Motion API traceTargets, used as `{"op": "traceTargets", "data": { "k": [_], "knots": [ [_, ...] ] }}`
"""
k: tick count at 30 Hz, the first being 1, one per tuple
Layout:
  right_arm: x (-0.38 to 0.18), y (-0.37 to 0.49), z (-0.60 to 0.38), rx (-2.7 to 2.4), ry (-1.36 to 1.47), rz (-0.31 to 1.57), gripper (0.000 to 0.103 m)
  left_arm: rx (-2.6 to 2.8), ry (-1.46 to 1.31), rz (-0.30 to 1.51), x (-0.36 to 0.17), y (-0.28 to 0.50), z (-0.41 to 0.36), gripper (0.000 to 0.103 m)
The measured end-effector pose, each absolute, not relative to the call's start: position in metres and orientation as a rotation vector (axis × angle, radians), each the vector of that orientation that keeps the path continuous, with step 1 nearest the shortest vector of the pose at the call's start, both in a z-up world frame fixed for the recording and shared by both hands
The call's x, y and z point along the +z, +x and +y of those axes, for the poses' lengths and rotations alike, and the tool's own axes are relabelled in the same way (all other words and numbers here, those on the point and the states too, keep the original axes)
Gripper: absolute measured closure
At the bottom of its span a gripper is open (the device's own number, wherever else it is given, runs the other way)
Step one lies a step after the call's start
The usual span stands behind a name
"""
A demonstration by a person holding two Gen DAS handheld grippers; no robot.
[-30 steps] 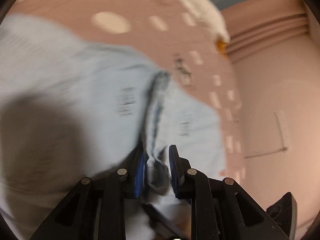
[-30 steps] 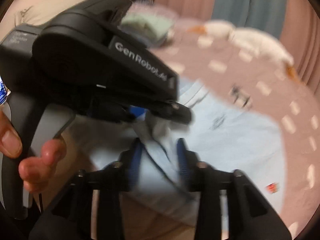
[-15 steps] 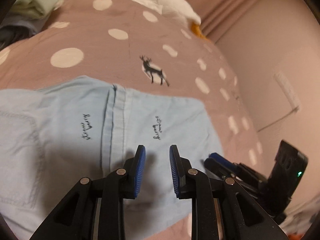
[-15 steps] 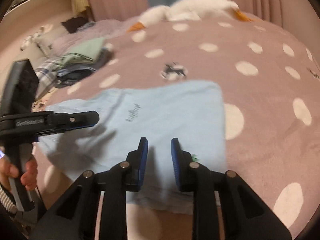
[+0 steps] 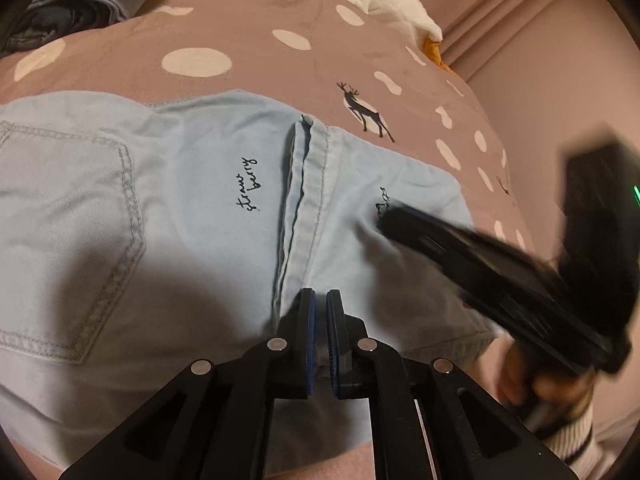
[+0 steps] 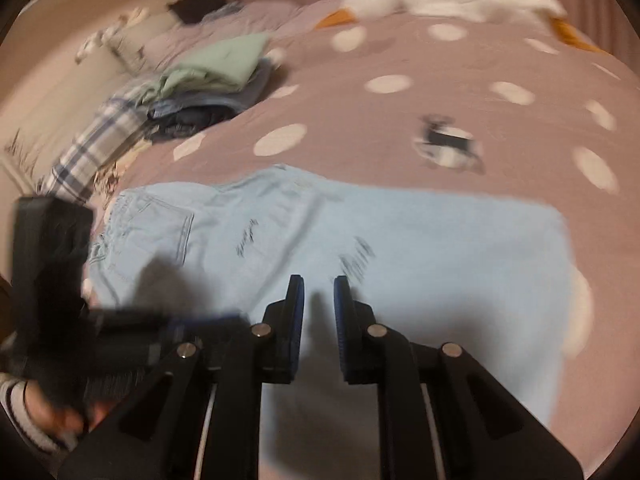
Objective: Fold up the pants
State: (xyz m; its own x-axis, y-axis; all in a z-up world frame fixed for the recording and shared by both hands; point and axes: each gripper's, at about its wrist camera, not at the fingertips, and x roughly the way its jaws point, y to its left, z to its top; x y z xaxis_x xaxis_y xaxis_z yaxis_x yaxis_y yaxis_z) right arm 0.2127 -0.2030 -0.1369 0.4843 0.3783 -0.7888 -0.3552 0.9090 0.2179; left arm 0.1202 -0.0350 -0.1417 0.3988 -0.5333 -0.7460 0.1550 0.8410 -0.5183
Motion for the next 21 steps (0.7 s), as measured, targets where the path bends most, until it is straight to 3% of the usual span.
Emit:
{"op": "traceTargets", "data": {
  "k": [4,10,12,21],
  "knots": [
    [-0.16,0.259,-0.169,0.475,0.014,1.06,0.097,-0.459,-0.401,1.079,-0.142,0.118,-0.031,0.096],
    [-0.155,0.27,-0.166,0.437,0.062,1.043,0.096,-0.474,-0.391,1.082,-0.143,0.12,-0.03,0.096],
    [-0.15,0.254,-0.171,0.431,0.069,1.031,0.089,-0.479,-0.407,1.082,-0.143,0.12,-0.028,0.096],
    [-0.155,0.154,-0.177,0.449,-0.013,1.028,0.087,-0.503,-0.428,1.093,-0.137,0.088,-0.015,0.096]
  ]
}}
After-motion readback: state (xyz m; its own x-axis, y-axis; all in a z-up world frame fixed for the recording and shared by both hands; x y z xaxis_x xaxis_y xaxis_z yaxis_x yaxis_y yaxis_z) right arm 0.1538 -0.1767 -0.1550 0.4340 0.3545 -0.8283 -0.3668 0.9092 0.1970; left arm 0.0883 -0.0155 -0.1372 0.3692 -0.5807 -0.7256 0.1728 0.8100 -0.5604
